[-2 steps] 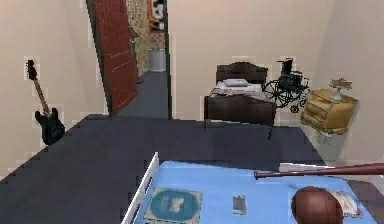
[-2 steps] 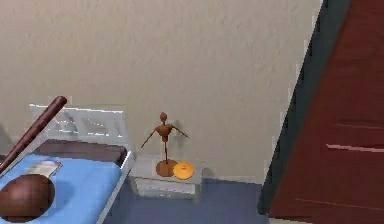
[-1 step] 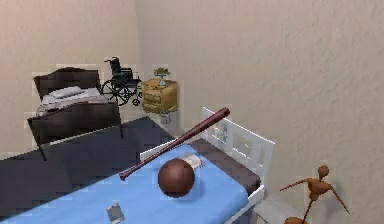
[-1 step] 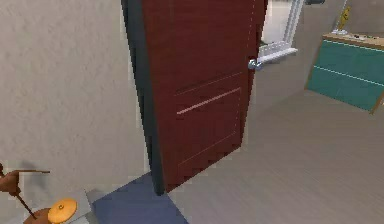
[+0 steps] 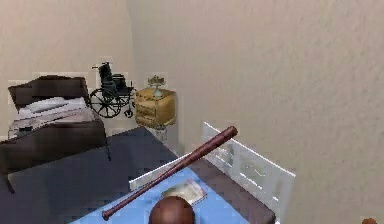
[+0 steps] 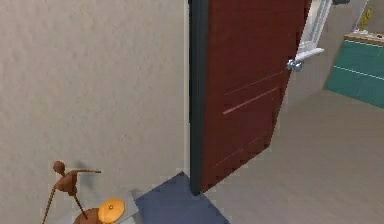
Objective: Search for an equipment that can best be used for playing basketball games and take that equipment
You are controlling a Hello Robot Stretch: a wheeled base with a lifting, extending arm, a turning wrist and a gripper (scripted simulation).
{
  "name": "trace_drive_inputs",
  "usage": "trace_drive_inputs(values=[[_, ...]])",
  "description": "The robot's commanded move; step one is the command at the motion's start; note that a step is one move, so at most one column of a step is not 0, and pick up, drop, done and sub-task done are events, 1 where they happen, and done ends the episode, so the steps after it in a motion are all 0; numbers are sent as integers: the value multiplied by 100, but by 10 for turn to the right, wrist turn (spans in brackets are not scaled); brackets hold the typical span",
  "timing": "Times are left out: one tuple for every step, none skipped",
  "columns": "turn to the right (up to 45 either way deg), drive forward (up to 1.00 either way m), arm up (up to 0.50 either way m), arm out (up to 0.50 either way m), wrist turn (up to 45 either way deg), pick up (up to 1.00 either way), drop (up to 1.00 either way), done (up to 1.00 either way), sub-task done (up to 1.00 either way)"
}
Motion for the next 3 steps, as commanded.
trace_drive_inputs(values=[[-450,0,0,0,0,0,0,0,0],[-450,0,0,0,0,0,0,0,0],[0,0,50,0,0,0,0,0,0]])
